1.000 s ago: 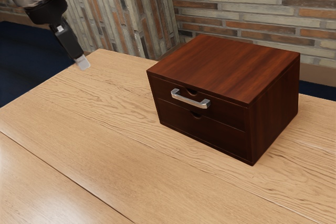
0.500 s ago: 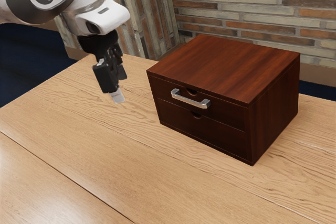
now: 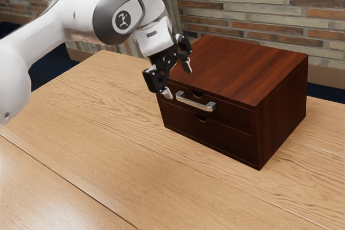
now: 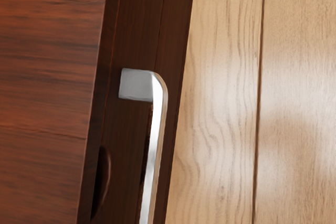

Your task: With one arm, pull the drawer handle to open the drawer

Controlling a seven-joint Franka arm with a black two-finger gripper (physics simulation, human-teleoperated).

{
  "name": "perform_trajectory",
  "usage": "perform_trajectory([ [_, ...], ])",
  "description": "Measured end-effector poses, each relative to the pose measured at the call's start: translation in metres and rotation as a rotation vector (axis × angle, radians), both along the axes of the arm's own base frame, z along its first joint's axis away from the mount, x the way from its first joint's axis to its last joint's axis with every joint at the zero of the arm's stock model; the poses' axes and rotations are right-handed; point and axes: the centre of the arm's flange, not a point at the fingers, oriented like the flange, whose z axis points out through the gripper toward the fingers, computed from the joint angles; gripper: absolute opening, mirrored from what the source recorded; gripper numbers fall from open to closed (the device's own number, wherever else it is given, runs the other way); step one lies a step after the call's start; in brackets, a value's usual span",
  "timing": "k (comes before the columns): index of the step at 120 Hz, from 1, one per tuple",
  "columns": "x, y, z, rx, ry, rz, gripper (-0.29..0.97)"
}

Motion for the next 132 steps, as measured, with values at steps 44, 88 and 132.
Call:
perform_trajectory([
  [44, -0.042, -0.047, -0.005, 0.194, -0.031, -0.133, 0.17],
  [88, -0.019, -0.035, -0.038, 0.201, -0.130, -0.101, 0.10],
  [132, 0.005, -0.011, -0.071, 0.145, -0.126, -0.034, 0.09],
])
